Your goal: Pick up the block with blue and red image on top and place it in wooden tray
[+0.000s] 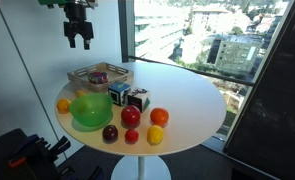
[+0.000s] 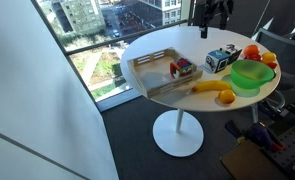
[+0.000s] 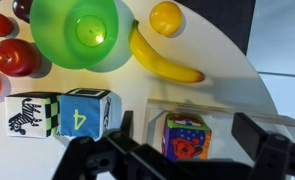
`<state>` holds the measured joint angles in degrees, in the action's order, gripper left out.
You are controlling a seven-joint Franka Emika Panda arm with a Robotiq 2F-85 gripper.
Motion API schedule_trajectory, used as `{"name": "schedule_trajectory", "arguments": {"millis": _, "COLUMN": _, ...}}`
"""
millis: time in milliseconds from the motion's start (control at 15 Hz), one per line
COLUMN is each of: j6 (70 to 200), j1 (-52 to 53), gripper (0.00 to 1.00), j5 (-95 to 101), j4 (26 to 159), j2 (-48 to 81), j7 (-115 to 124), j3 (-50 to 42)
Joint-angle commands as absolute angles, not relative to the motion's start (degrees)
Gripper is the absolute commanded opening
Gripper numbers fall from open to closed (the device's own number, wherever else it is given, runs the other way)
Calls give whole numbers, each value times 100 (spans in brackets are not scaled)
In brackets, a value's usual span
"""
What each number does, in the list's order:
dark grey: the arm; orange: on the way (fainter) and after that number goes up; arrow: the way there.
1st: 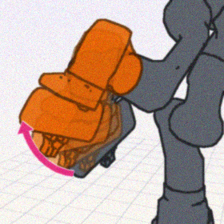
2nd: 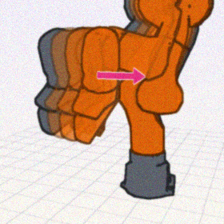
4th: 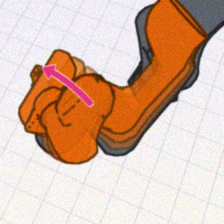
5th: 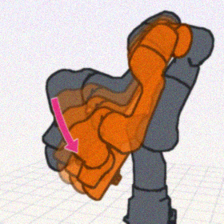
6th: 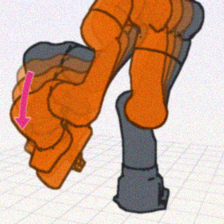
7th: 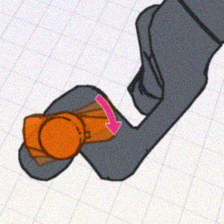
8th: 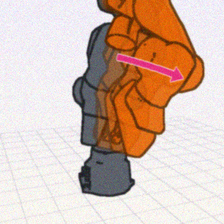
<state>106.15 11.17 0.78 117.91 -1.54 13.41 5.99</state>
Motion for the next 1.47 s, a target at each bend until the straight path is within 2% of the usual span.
{"name": "schedule_trajectory", "arguments": {"millis": 0, "j6": 10514, "j1": 989, "gripper": 100, "j5": 41, "j4": 12178, "j2": -732, "j7": 1365, "j3": 685}}
{"name": "schedule_trajectory", "arguments": {"millis": 800, "j6": 11302, "j1": 637, "gripper": 100, "j5": -239, "j4": 13180, "j2": -1720, "j7": 1448, "j3": 633}}
{"name": "schedule_trajectory", "arguments": {"millis": 1400, "j6": 11326, "j1": 615, "gripper": 100, "j5": -169, "j4": 13192, "j2": -1681, "j7": 1376, "j3": 665}}
